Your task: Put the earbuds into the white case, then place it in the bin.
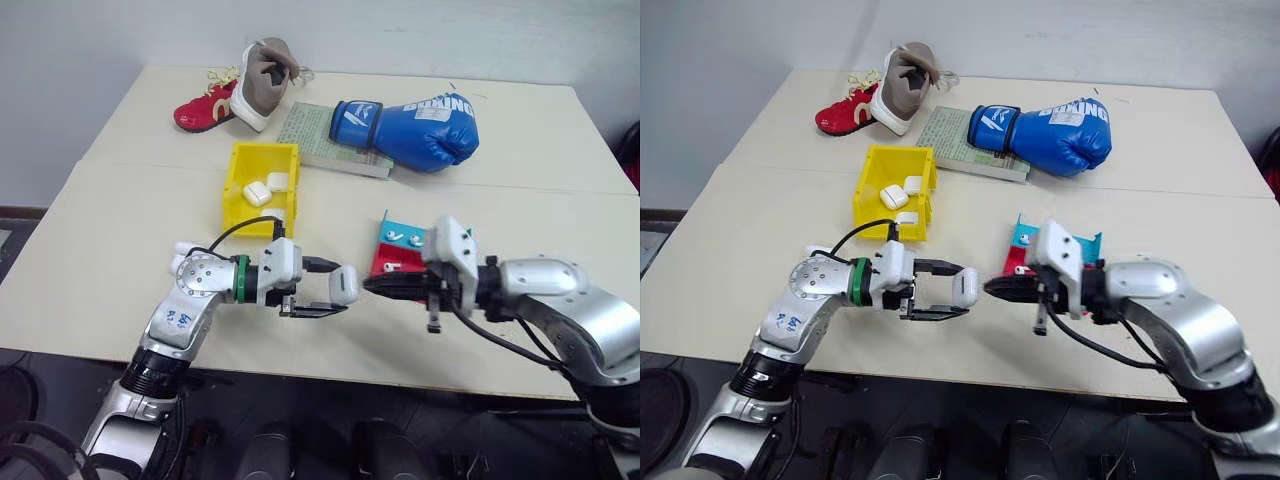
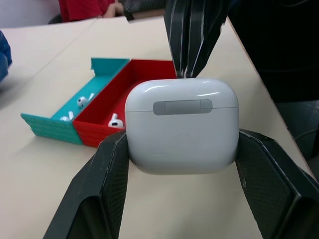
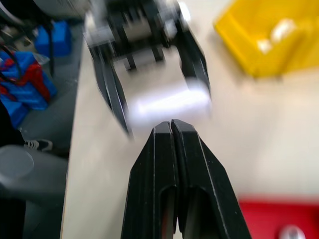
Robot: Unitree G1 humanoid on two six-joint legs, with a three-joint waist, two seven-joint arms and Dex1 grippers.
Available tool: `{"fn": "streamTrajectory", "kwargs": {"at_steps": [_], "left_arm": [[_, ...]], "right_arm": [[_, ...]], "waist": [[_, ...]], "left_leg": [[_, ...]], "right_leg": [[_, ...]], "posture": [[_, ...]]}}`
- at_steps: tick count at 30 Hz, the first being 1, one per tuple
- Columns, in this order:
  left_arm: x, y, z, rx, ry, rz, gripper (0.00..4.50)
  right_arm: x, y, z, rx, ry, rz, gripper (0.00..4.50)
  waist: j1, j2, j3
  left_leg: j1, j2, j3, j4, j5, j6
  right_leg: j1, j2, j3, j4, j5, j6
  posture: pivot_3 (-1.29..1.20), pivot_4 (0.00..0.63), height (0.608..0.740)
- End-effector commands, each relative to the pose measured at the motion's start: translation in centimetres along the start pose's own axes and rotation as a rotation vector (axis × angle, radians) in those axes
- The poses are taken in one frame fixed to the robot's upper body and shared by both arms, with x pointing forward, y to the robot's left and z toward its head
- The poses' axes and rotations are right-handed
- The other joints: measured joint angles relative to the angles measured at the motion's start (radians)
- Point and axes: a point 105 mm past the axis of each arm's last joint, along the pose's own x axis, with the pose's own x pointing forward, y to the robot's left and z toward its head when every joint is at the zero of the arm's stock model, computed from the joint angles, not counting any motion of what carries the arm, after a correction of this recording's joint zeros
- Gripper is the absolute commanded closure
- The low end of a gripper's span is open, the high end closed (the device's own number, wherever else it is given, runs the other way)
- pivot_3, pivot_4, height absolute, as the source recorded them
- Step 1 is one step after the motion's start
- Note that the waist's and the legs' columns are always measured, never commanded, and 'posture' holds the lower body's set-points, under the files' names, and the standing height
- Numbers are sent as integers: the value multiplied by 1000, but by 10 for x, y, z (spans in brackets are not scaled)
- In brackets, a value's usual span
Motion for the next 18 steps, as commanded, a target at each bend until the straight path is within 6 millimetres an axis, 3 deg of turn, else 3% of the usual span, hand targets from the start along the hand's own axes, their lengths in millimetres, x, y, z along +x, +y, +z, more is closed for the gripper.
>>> {"fn": "streamTrajectory", "kwargs": {"at_steps": [1,3,7,10,15,18], "left_arm": [[-9,-1,15,16,-76,31,1738],[-20,7,16,-36,-108,132,1738],[-47,35,20,-98,-158,384,1738],[-81,75,22,-73,-138,661,1738],[-116,126,21,-9,-61,916,1738],[-128,146,4,-22,46,1007,1738]], "right_arm": [[-21,-8,15,-95,-149,-114,4473],[-39,-5,17,-56,-276,-181,4120],[-65,0,13,-100,-339,-323,2864],[-88,-3,12,-168,-383,-512,1847],[-99,-5,18,-226,-427,-642,190],[-96,-3,22,-262,-432,-648,33]], "waist": [[-2,0,0],[-3,0,0],[-1,0,0],[-1,0,0],[0,-1,-1],[-2,-1,-1]], "left_leg": [[0,0,0,0,0,0],[0,0,1,0,0,-1],[1,1,0,0,0,-1],[2,1,0,1,1,-1],[3,0,2,1,1,-1],[3,0,3,1,1,-2]], "right_leg": [[0,0,0,0,0,0],[0,0,0,0,0,0],[1,1,1,1,0,0],[1,1,1,2,0,0],[0,1,2,3,0,0],[-1,1,2,6,0,0]], "posture": [[0,150,740],[0,150,740],[0,150,740],[0,150,740],[0,150,740],[0,150,740]]}}
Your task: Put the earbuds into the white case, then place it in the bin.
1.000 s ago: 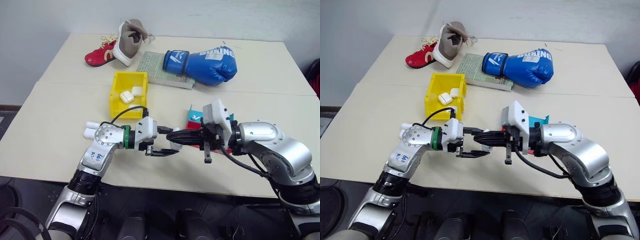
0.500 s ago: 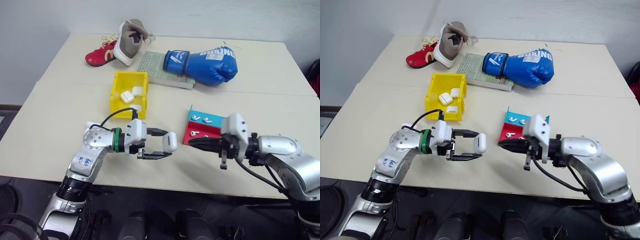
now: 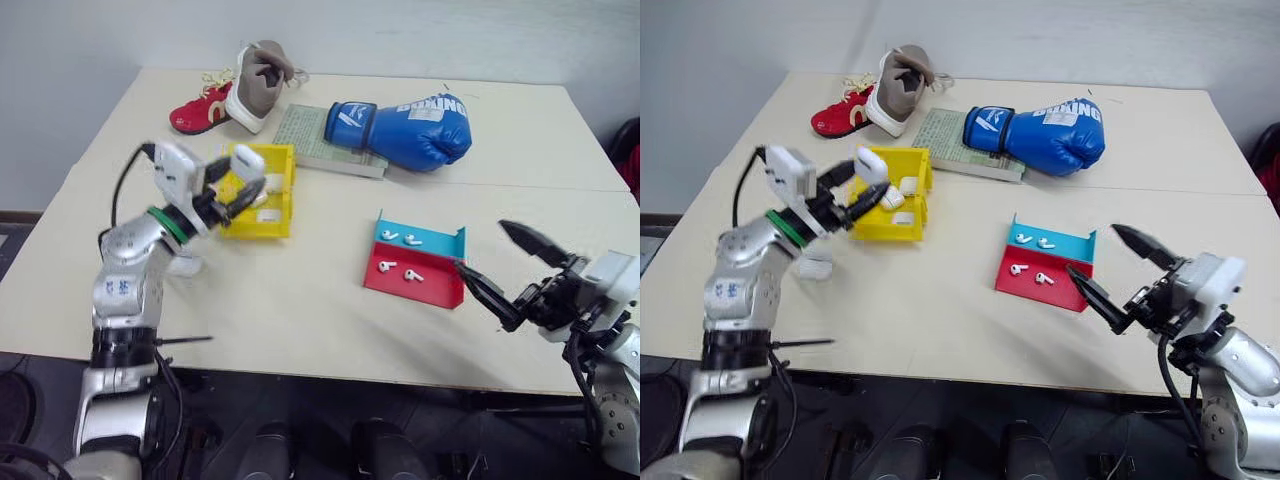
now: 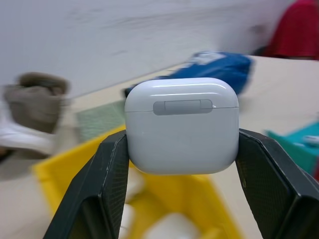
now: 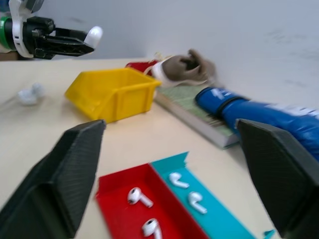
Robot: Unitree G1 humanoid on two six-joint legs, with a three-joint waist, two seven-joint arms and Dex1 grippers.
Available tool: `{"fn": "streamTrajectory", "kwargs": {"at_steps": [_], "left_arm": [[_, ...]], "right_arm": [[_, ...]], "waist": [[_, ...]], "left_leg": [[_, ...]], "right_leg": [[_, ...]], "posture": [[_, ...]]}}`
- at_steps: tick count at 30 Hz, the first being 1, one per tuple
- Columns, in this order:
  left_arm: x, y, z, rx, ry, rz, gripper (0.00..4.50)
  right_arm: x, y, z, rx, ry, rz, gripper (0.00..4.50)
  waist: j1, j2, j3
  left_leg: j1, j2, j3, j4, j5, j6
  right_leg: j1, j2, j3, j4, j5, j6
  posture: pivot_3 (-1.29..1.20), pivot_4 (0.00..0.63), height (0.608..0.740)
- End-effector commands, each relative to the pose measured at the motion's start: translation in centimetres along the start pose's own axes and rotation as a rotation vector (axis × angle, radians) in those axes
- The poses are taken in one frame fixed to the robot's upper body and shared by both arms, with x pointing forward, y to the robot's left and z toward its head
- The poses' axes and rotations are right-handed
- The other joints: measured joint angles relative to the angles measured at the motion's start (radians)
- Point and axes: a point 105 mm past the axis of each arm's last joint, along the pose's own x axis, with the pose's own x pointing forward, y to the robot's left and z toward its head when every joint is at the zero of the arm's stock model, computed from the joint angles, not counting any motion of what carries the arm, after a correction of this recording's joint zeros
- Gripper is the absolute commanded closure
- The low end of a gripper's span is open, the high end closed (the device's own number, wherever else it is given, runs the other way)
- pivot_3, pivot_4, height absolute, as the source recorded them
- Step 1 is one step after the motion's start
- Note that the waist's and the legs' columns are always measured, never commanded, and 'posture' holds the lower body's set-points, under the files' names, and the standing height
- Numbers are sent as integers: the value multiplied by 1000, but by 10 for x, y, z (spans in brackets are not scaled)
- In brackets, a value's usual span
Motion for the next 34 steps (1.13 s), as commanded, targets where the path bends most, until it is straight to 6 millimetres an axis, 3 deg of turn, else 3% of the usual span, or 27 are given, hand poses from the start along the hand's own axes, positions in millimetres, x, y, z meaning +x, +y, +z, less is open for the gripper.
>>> {"fn": "streamTrajectory", "kwargs": {"at_steps": [1,8,9,12,15,19,21,24,29,34], "left_arm": [[6,22,-15,32,77,91,1738],[30,16,-33,-33,125,-15,1738],[31,16,-33,-28,123,-20,1021],[31,14,-31,-17,119,-49,161],[22,15,-20,4,75,-92,44],[-11,19,1,29,3,-142,44],[-39,20,-1,73,69,-173,44],[-97,-4,-2,112,132,-372,44],[-180,-15,-30,101,407,-381,44],[-216,-11,-38,160,476,-277,44]], "right_arm": [[4,2,19,-89,-63,-4,33],[15,12,22,-139,-74,58,33],[15,12,22,-139,-72,56,0],[13,15,16,-135,-51,61,0],[12,18,11,-131,-24,85,0],[6,15,4,-137,14,109,0],[2,9,0,-147,39,131,0],[-5,2,-6,-171,96,203,0],[-28,-12,-16,-201,224,321,0],[-43,-20,-24,-205,290,368,0]], "waist": [[-1,0,0],[0,-2,1],[0,-3,1],[0,-3,1],[-1,-3,1],[-12,-3,1],[-24,-3,1],[-34,-3,1],[-25,-4,2],[-6,-5,1]], "left_leg": [[0,0,0,-1,0,0],[0,-1,0,0,0,0],[0,-1,0,0,0,0],[0,-2,1,0,0,0],[0,-1,1,0,0,0],[0,0,1,0,0,0],[0,1,1,0,0,-1],[1,2,2,-1,0,-1],[11,1,4,-6,0,0],[20,2,0,-10,-1,1]], "right_leg": [[0,0,0,0,0,0],[-1,0,-2,1,0,0],[-1,0,-3,1,0,0],[-1,0,-5,1,0,0],[-1,0,-6,1,0,0],[-1,0,-4,1,0,0],[-1,0,-1,1,0,0],[-1,0,2,2,0,0],[6,-2,7,-1,-1,-1],[18,-3,6,-17,-1,-2]], "posture": [[0,150,740],[0,150,740],[0,150,740],[0,150,740],[0,150,740],[0,150,740],[0,150,740],[0,150,740],[0,150,740],[0,150,740]]}}
